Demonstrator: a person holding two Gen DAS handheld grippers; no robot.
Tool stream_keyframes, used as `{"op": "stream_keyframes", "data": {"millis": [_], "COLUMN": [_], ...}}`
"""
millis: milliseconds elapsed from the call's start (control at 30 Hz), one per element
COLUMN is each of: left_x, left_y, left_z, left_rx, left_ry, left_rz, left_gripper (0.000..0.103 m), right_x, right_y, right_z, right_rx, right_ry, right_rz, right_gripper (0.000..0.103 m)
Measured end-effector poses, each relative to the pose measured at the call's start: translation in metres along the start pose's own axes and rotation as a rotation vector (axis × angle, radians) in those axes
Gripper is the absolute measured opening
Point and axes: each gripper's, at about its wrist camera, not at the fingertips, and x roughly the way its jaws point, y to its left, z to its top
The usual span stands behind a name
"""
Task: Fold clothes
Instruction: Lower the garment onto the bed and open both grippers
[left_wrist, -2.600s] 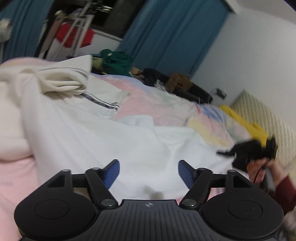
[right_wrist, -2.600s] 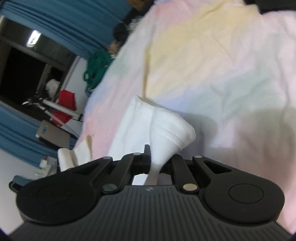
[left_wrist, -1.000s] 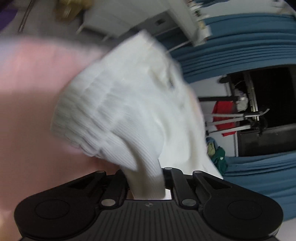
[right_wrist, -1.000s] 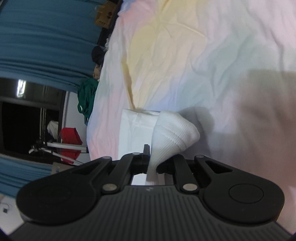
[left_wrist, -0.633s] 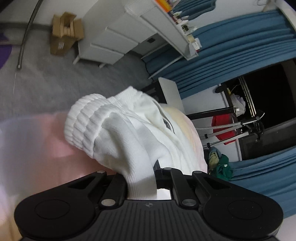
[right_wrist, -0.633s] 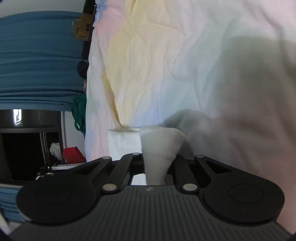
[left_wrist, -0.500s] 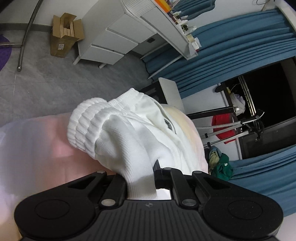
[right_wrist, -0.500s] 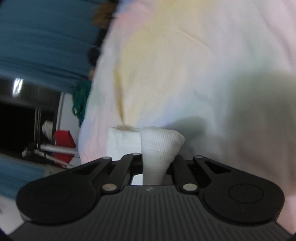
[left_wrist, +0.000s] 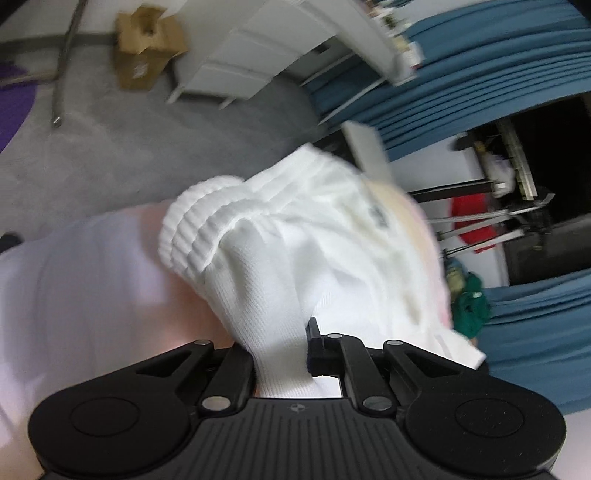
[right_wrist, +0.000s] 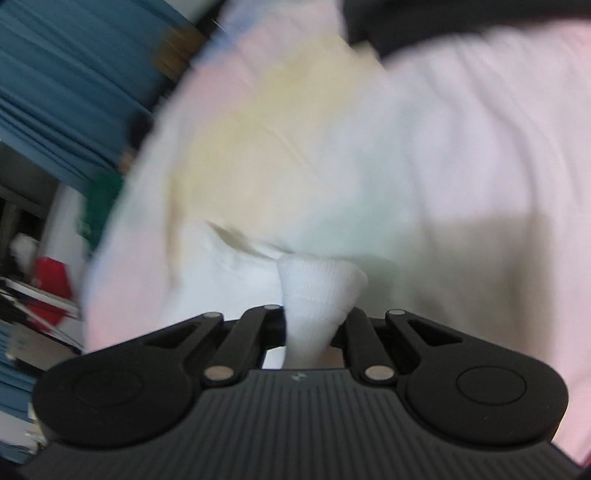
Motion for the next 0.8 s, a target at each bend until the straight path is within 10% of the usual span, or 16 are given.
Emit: {"op": "stream_keyframes", "data": {"millis": [200,267,333,400,600,800], "left_x": [0.001,-0.005,-0.013,-0.027,-0.066,-0.078], "left_y": [-0.001,-0.006,-0.014,-0.023,-0.053,-0.114], "left_z": [-0.003,-0.007,-0.013,-0.023,-0.062,-0.118], "left_rx": [0.108,0.181,0.287,0.407,0.685,0.852], "left_ry": [0.019,0.02,0.002,-0.054,-0.218,-0.281], "left_rz": [0.033,0.065,0.115,0.168,0.24,0.134], "left_gripper": [0.024,0.051,0.073,0.079,0.086,0.092], "right_x": [0.006,0.003,-0.006,-0.021,-0.047,-0.07], "right_y": [0.003,0.007,0.013,0.022,0.06,0.102], "right_z": [-0.002,-0.001,0.0,0.0,-0.014,-0.049], "right_rx": [-0.009,-0.032,-0.046,-0.083,-0.288,-0.489], "right_ry": [0.024,0.009,-0.042,-0.117,-0.267,-0.296], "right_rz": [-0.032,-0.045,-0.051,-0.055,-0.048,0.132], "right_gripper": [0.013,0.028,0.065,0.074,0.074,0.073]}}
